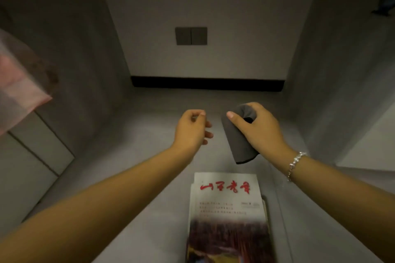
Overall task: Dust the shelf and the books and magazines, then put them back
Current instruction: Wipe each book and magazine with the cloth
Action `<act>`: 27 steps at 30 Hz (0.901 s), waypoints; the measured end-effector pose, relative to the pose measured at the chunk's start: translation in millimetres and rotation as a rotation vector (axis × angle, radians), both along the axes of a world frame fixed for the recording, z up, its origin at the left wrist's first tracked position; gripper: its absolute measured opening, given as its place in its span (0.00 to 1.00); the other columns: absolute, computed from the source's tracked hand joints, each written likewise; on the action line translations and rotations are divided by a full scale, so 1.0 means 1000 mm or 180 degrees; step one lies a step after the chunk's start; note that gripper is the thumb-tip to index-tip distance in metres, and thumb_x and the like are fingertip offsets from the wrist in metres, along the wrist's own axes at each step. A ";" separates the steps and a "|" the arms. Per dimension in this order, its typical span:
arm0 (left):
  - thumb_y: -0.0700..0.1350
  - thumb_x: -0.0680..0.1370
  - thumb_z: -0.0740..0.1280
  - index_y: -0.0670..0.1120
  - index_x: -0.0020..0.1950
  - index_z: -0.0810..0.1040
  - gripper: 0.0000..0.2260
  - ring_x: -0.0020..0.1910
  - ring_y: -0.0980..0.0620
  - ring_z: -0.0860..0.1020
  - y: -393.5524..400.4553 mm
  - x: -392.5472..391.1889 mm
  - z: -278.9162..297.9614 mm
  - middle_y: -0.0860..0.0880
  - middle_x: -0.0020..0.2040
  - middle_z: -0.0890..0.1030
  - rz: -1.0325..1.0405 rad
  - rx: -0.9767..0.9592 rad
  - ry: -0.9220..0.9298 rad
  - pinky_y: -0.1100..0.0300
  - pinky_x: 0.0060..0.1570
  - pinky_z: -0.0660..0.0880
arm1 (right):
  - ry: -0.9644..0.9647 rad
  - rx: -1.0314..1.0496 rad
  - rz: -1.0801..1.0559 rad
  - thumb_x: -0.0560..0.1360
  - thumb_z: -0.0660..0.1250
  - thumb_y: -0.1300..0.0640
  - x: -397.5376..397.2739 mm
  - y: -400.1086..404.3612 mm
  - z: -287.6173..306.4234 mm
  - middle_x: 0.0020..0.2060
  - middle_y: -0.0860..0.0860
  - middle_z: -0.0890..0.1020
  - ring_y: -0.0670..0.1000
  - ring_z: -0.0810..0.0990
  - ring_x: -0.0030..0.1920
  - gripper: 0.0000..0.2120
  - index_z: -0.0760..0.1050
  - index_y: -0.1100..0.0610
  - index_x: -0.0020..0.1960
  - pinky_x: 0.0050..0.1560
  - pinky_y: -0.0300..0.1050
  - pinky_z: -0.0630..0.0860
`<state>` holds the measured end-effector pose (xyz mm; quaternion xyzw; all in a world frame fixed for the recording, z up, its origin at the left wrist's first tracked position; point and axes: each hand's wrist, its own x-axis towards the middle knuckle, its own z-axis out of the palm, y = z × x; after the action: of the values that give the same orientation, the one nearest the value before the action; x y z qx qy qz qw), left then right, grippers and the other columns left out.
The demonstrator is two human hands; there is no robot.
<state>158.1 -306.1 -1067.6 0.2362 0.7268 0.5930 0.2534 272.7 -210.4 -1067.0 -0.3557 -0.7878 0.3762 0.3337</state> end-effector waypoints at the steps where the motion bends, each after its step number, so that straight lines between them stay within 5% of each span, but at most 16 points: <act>1: 0.47 0.83 0.57 0.46 0.59 0.72 0.09 0.34 0.54 0.78 -0.004 0.000 -0.014 0.51 0.43 0.78 -0.0048 -0.0147 0.0042 0.67 0.27 0.72 | -0.0158 -0.0009 0.0074 0.73 0.68 0.45 0.001 -0.004 -0.012 0.43 0.45 0.77 0.46 0.76 0.43 0.16 0.74 0.53 0.55 0.39 0.38 0.72; 9: 0.44 0.82 0.57 0.41 0.59 0.75 0.11 0.39 0.50 0.78 -0.041 -0.004 -0.099 0.43 0.52 0.78 -0.0473 -0.1262 -0.0058 0.60 0.37 0.76 | -0.1244 -0.0299 0.0471 0.75 0.66 0.46 0.010 -0.017 -0.096 0.50 0.53 0.80 0.52 0.76 0.46 0.16 0.76 0.57 0.56 0.41 0.41 0.70; 14: 0.42 0.81 0.60 0.38 0.60 0.76 0.12 0.55 0.42 0.78 -0.072 -0.005 -0.148 0.41 0.56 0.78 -0.0639 -0.1922 -0.0451 0.52 0.54 0.77 | -0.1737 -0.0378 0.0494 0.77 0.64 0.47 0.019 -0.023 -0.141 0.53 0.57 0.81 0.51 0.74 0.45 0.16 0.78 0.58 0.55 0.43 0.41 0.68; 19: 0.44 0.81 0.61 0.40 0.62 0.75 0.13 0.58 0.43 0.76 -0.095 0.004 -0.180 0.41 0.60 0.77 -0.0738 -0.2061 -0.0794 0.51 0.58 0.76 | -0.1606 -0.0003 0.0391 0.78 0.62 0.48 0.018 -0.031 -0.156 0.56 0.55 0.81 0.55 0.78 0.52 0.17 0.76 0.57 0.61 0.45 0.39 0.68; 22: 0.44 0.81 0.61 0.41 0.65 0.74 0.14 0.60 0.44 0.74 -0.098 0.008 -0.189 0.42 0.63 0.76 -0.0695 -0.1927 -0.0943 0.50 0.62 0.73 | -0.1677 0.0172 0.0876 0.78 0.61 0.48 0.024 -0.045 -0.174 0.61 0.53 0.79 0.56 0.78 0.58 0.20 0.74 0.56 0.66 0.53 0.40 0.68; 27: 0.42 0.82 0.60 0.39 0.64 0.75 0.13 0.57 0.45 0.74 -0.096 0.010 -0.197 0.44 0.58 0.77 -0.0631 -0.1809 -0.0836 0.49 0.64 0.72 | -0.1803 -0.0151 0.1450 0.79 0.59 0.49 0.046 -0.081 -0.216 0.68 0.44 0.69 0.45 0.64 0.70 0.22 0.66 0.52 0.72 0.65 0.31 0.56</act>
<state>168.1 -402.5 -1264.3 0.1473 0.7978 0.3643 0.4572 318.6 -291.4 -1282.8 -0.2688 -0.8991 0.3456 0.0016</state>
